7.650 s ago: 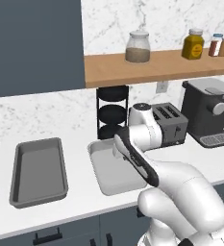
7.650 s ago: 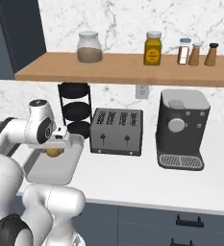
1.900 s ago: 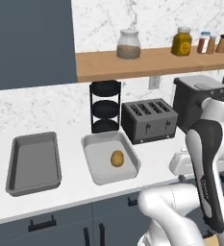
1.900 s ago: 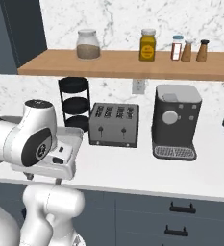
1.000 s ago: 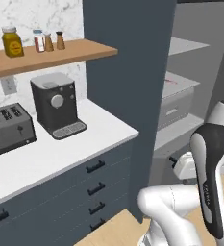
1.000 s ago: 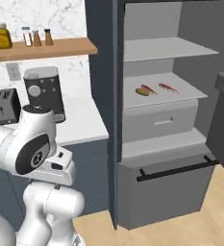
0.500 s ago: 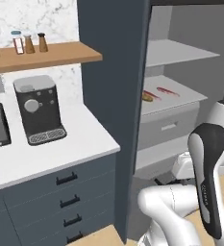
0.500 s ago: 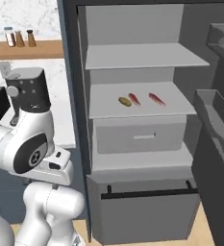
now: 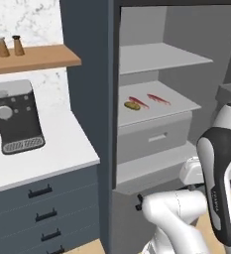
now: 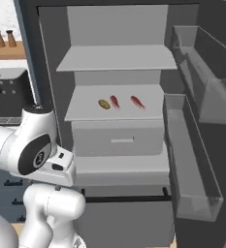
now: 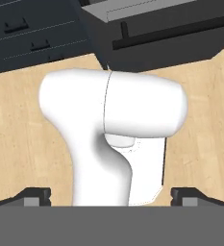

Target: Place one potato and one steak in each tupperware on the nearby counter, to pack two identical lunches.

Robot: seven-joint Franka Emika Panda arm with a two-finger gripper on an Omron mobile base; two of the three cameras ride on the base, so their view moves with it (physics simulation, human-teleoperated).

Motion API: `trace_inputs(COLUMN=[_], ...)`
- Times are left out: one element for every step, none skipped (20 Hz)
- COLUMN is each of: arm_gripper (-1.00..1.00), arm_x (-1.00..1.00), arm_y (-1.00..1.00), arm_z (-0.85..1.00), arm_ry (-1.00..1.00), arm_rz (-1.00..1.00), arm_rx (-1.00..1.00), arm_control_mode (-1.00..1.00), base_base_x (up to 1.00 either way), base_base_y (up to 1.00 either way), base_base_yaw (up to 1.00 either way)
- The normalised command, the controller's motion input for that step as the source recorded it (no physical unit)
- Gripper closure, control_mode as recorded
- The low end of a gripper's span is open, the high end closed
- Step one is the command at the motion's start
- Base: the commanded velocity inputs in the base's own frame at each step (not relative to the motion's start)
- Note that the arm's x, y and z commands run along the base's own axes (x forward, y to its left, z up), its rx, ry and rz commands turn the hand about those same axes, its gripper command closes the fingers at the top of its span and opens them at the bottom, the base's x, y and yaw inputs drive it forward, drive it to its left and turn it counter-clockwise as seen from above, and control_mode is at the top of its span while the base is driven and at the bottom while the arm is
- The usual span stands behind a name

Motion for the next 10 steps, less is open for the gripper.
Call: trace_inputs(arm_gripper=[-1.0,-1.0,-1.0,-1.0,-1.0,-1.0,-1.0,-1.0,-1.0,-1.0], arm_x=[0.0,0.0,0.0,0.0,0.0,0.0,0.0,0.0,0.0,0.0], arm_y=[0.0,0.0,0.0,0.0,0.0,0.0,0.0,0.0,0.0,0.0], arm_z=[0.0,0.0,0.0,0.0,0.0,0.0,0.0,0.0,0.0,0.0], arm_ry=[0.0,0.0,0.0,0.0,0.0,0.0,0.0,0.0,0.0,0.0], arm_rz=[0.0,0.0,0.0,0.0,0.0,0.0,0.0,0.0,0.0,0.0], arm_rx=[0.0,0.0,0.0,0.0,0.0,0.0,0.0,0.0,0.0,0.0], arm_control_mode=[1.0,1.0,1.0,1.0,1.0,1.0,1.0,1.0,1.0,1.0], base_base_x=[0.19,0.2,0.21,0.14,0.12,0.18,0.17,0.21,0.3,0.46], base_base_y=[-0.48,-0.48,-0.5,-0.49,-0.5,-0.59,-0.42,-0.18,-0.08,-0.05], base_base_yaw=[-0.08,-0.09,-0.08,-0.03,0.0,0.0,0.01,0.06,0.06,0.08])
